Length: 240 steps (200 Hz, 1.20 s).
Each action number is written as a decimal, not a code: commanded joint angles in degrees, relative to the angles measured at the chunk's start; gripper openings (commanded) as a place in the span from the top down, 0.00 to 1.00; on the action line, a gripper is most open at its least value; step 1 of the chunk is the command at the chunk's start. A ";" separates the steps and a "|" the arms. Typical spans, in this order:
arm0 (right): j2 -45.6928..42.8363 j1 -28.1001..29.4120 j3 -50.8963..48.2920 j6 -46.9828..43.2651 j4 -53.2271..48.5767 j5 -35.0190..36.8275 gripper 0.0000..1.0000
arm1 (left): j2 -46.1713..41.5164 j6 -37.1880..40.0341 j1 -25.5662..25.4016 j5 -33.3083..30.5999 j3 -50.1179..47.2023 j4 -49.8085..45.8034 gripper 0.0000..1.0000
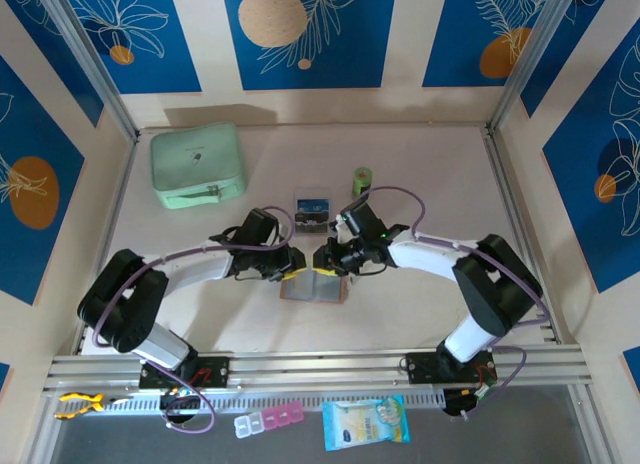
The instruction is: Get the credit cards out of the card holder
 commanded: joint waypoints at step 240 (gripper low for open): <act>-13.42 -1.12 -0.84 -2.32 -18.49 8.20 0.67 | 7.29 3.72 -6.98 -1.47 9.73 0.23 0.54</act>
